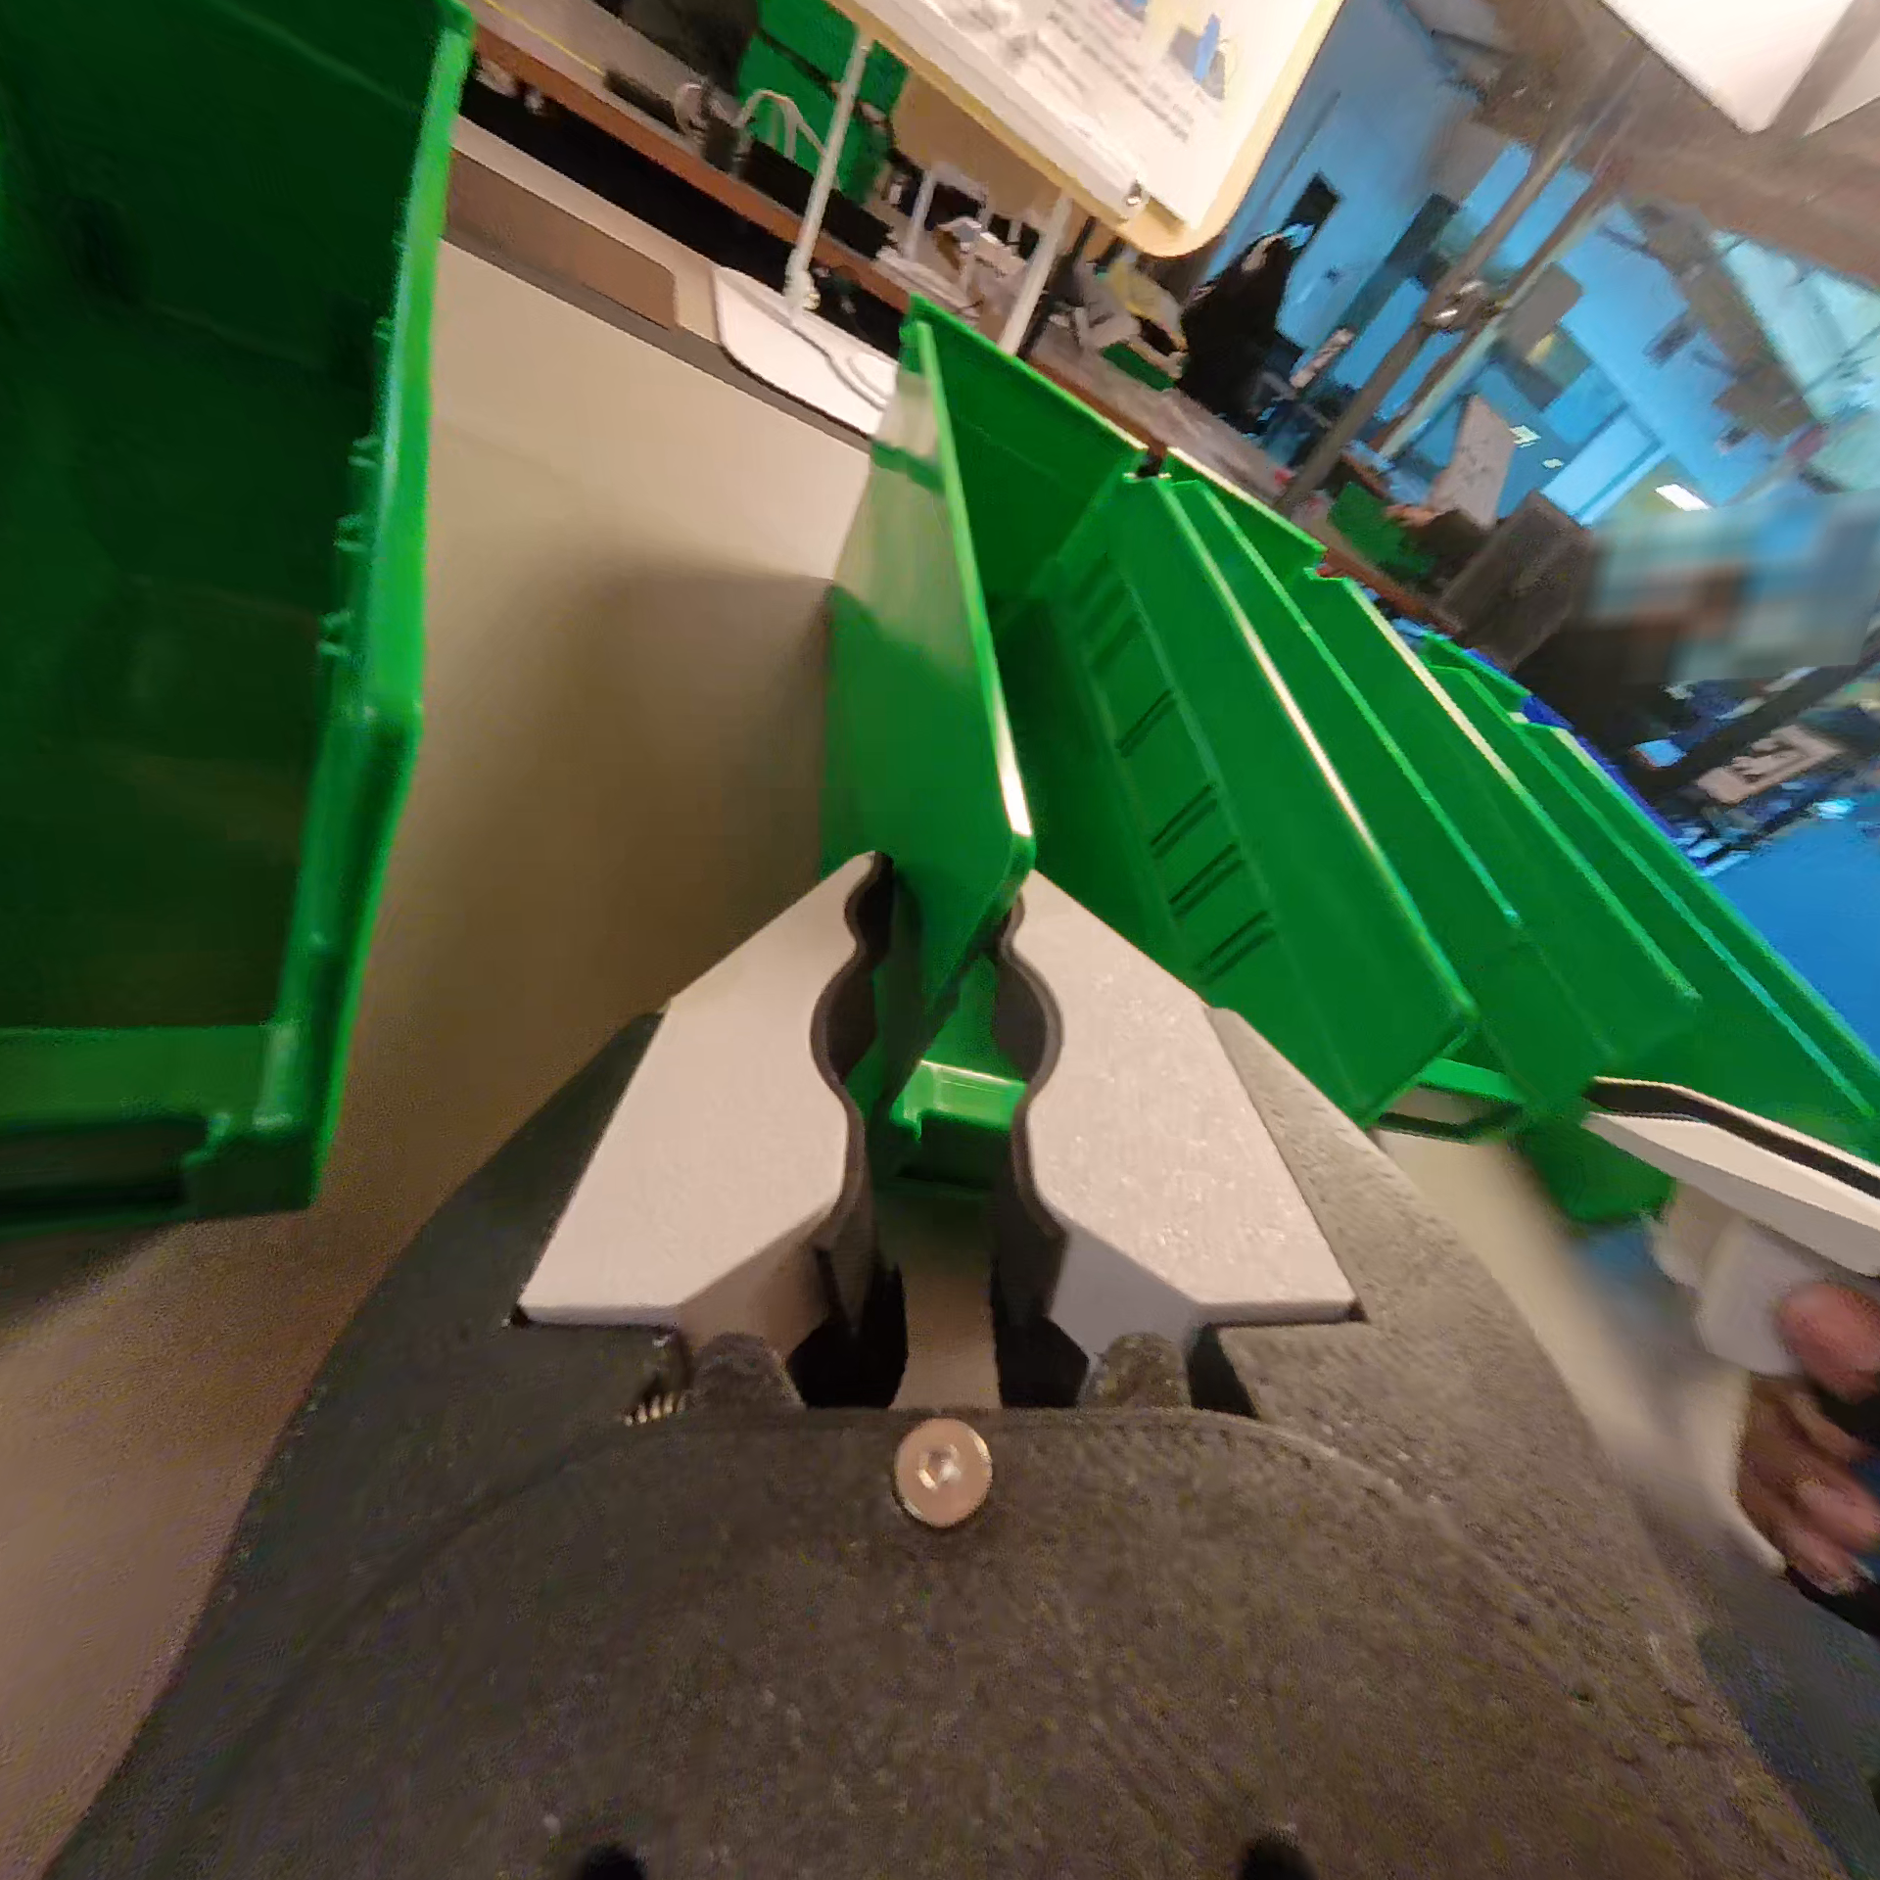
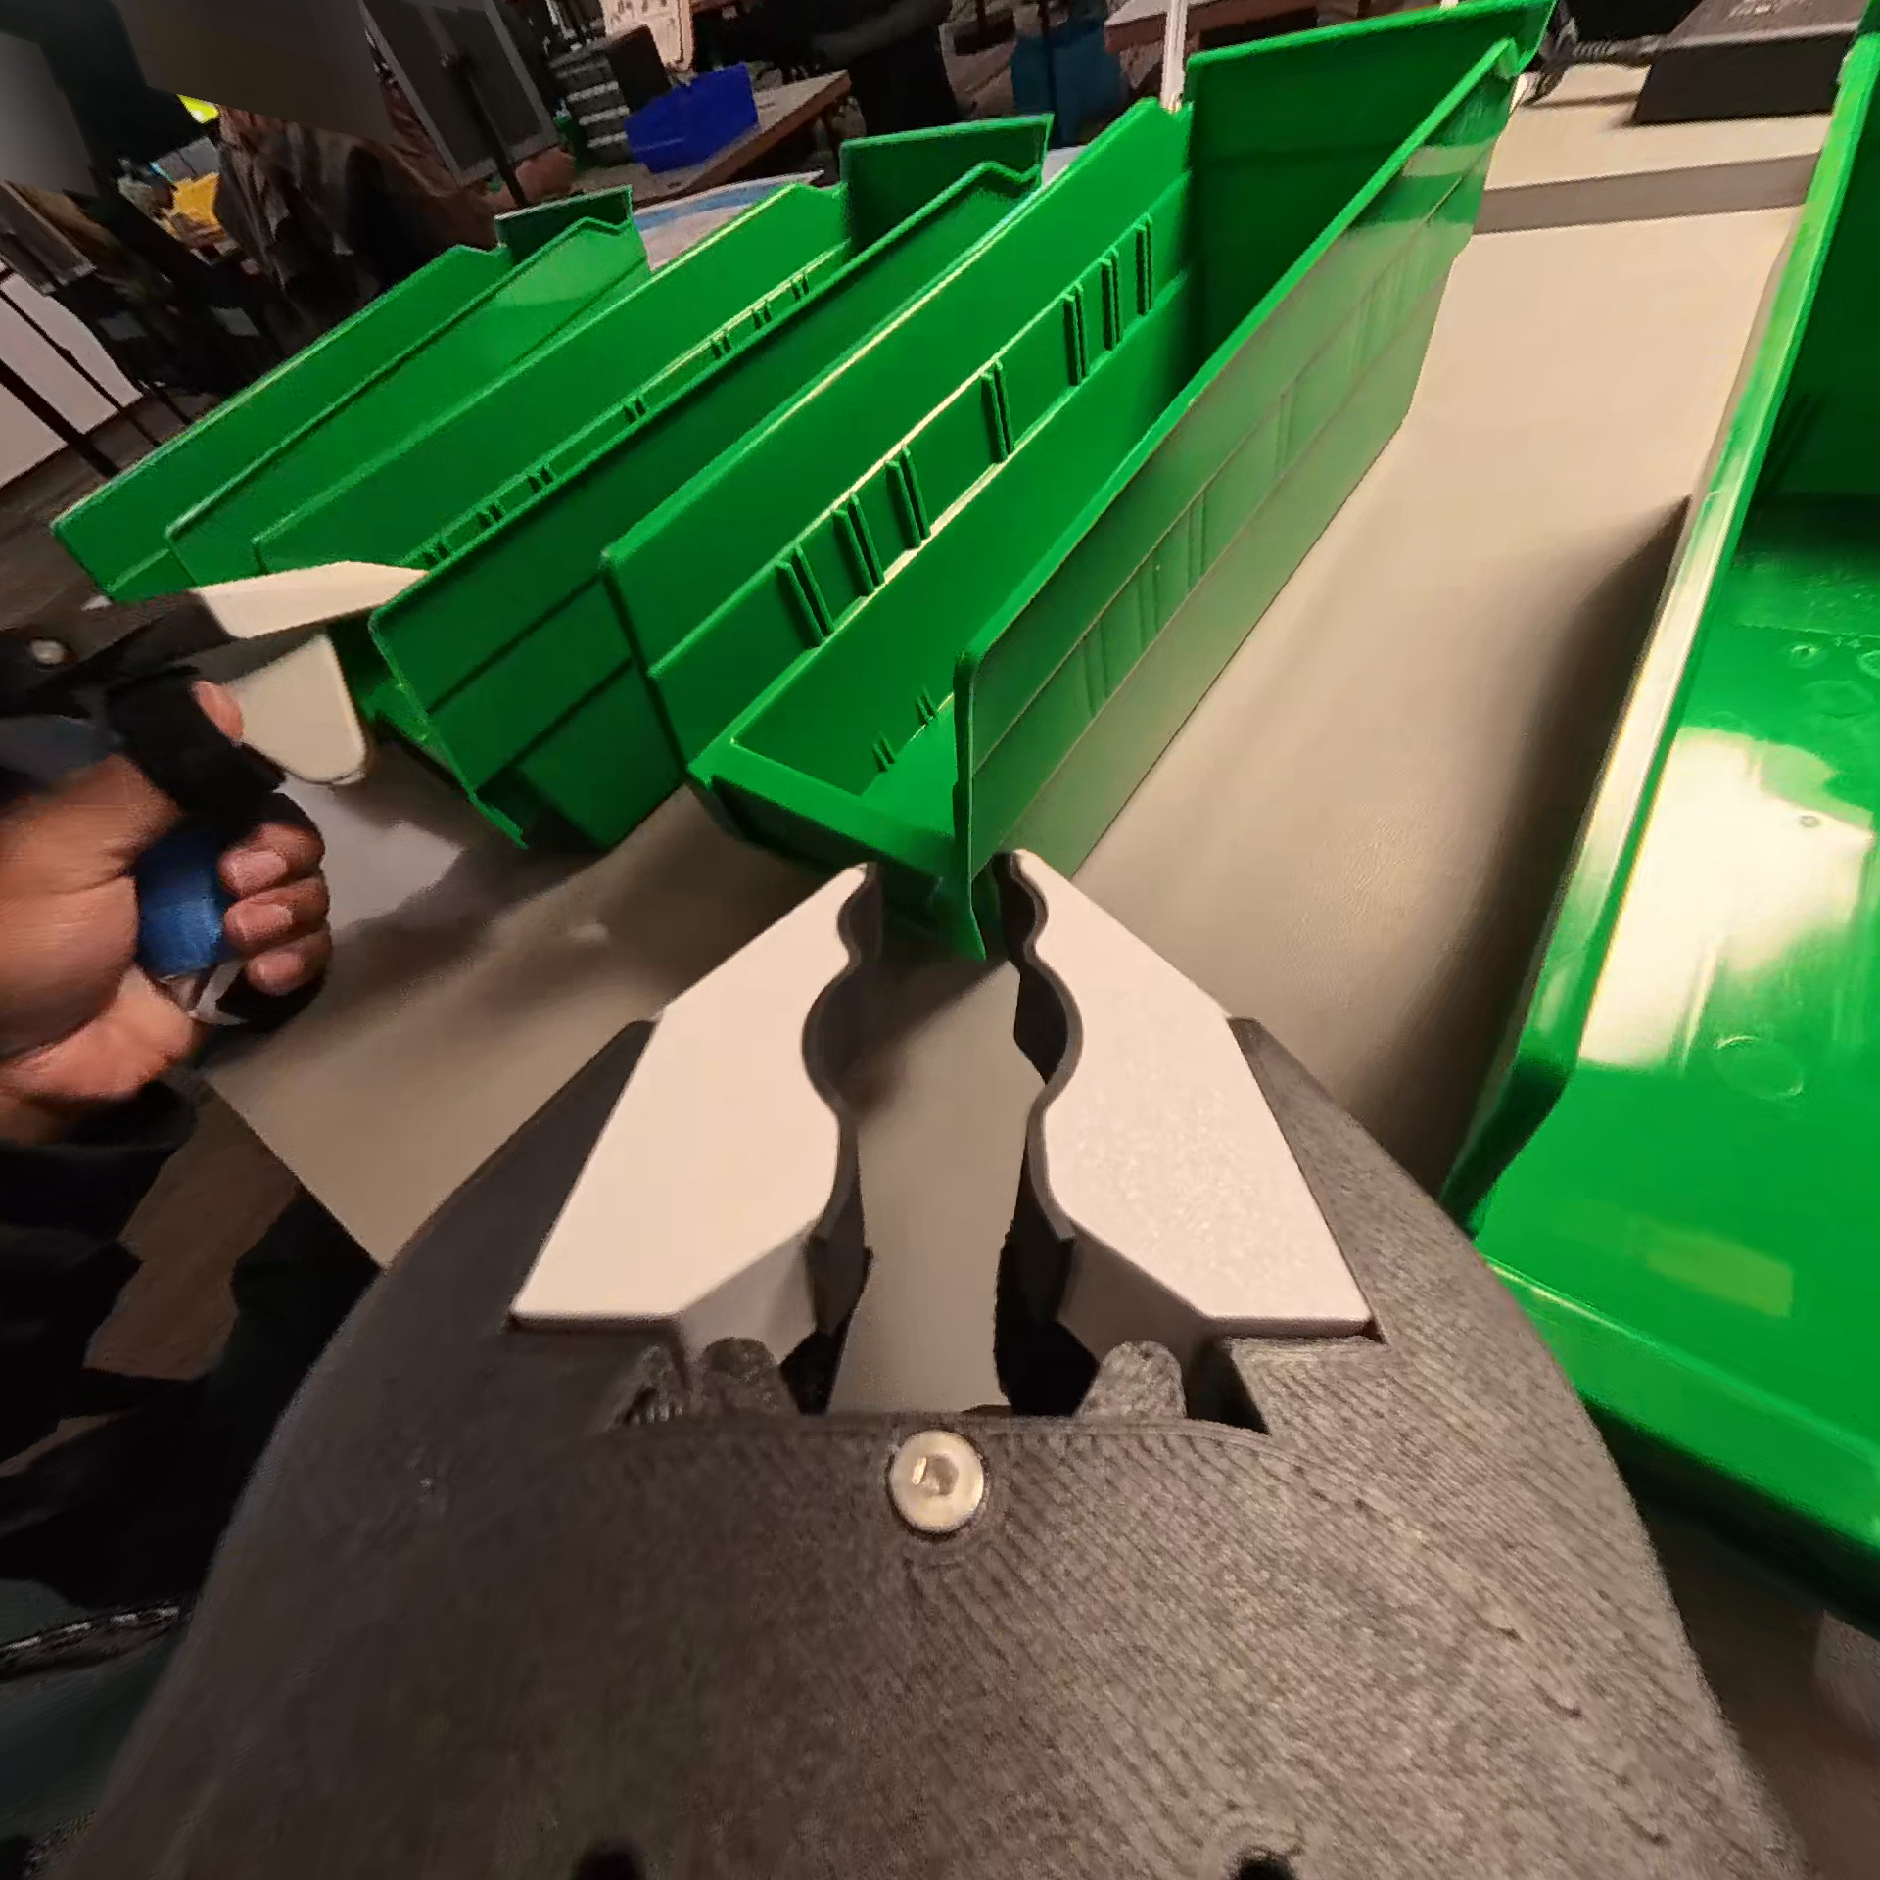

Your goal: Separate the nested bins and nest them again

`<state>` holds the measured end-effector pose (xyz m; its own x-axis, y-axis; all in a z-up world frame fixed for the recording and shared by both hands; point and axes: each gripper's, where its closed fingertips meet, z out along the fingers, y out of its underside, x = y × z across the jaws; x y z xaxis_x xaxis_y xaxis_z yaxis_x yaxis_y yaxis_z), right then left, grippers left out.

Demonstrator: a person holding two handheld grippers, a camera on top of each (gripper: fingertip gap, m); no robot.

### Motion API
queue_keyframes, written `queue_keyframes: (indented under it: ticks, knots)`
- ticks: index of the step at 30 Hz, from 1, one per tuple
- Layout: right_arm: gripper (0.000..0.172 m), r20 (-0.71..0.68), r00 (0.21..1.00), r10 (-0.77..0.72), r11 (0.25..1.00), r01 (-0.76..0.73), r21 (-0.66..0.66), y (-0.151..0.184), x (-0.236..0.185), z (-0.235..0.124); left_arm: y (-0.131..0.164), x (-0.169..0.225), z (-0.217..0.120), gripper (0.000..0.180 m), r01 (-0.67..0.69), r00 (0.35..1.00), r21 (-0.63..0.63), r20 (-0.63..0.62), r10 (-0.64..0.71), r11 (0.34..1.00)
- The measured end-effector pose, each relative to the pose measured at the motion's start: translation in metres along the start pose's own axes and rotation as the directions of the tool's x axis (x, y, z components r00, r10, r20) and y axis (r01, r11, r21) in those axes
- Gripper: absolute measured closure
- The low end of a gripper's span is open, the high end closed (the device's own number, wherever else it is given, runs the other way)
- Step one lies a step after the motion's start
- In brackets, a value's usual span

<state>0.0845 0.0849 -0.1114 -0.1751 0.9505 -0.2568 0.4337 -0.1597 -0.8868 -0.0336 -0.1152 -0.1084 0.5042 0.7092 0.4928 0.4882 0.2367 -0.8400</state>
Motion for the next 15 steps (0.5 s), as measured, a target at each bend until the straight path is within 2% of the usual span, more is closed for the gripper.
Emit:
queue_keyframes:
  ticks: [3, 5, 8, 11, 15]
  knots:
    - [0.147, 0.017, 1.000, 0.018, 1.000, -0.017, -0.025, 0.003, -0.002, 0.006, 0.007, 0.012, -0.008, 0.144, 0.007, 0.998, -0.014, -0.056, -0.008, 1.000]
    - [0.144, 0.017, 1.000, 0.000, 1.000, 0.000, -0.020, 0.001, -0.008, 0.005, 0.011, 0.017, -0.016, 0.133, -0.035, 0.996, -0.027, -0.083, 0.033, 0.999]
    - [0.142, -0.015, 0.998, -0.069, 0.998, 0.069, 0.005, -0.001, -0.013, -0.005, 0.010, 0.012, -0.034, 0.124, -0.188, 0.980, -0.028, -0.067, 0.186, 0.982]
    - [0.143, 0.029, 0.988, -0.153, 0.987, 0.151, 0.057, -0.006, -0.031, -0.014, 0.014, 0.013, -0.047, 0.114, -0.380, 0.919, -0.043, -0.131, 0.372, 0.924]
    - [0.140, 0.096, 0.972, -0.213, 0.976, 0.207, 0.064, -0.006, -0.053, -0.001, 0.019, 0.010, -0.040, 0.107, -0.418, 0.898, -0.114, -0.201, 0.391, 0.901]
